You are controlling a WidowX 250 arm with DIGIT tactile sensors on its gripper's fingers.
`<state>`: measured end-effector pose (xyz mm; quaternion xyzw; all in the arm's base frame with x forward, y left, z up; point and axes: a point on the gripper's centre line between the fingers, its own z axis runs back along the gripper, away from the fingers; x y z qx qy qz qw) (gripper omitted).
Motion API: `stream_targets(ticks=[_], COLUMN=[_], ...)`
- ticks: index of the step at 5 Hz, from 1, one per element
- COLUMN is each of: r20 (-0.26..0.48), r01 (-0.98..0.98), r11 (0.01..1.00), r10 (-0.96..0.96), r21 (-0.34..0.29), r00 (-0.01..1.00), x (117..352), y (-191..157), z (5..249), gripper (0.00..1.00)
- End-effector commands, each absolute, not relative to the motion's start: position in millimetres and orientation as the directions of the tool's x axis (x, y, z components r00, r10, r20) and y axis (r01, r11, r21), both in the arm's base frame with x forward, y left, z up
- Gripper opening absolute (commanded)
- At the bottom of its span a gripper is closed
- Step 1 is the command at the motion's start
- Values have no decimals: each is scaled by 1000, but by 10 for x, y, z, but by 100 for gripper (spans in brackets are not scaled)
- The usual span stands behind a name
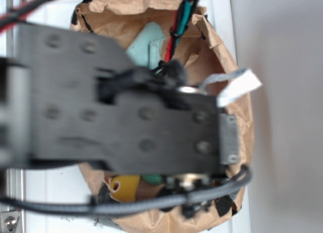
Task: Grab the green ball.
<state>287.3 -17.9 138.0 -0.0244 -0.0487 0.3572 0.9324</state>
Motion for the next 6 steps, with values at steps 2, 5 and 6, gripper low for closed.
stream_targets(ticks=[2,5,6], r20=[34,7,7], r01=[-843,-839,-839], r11=[535,542,542], r10=[845,840,840], r21=[-49,-34,-34], r00=[534,543,543], x=[2856,2882,2882], y=[-120,-188,-188], z=[1556,1454,1454], gripper=[100,100,100])
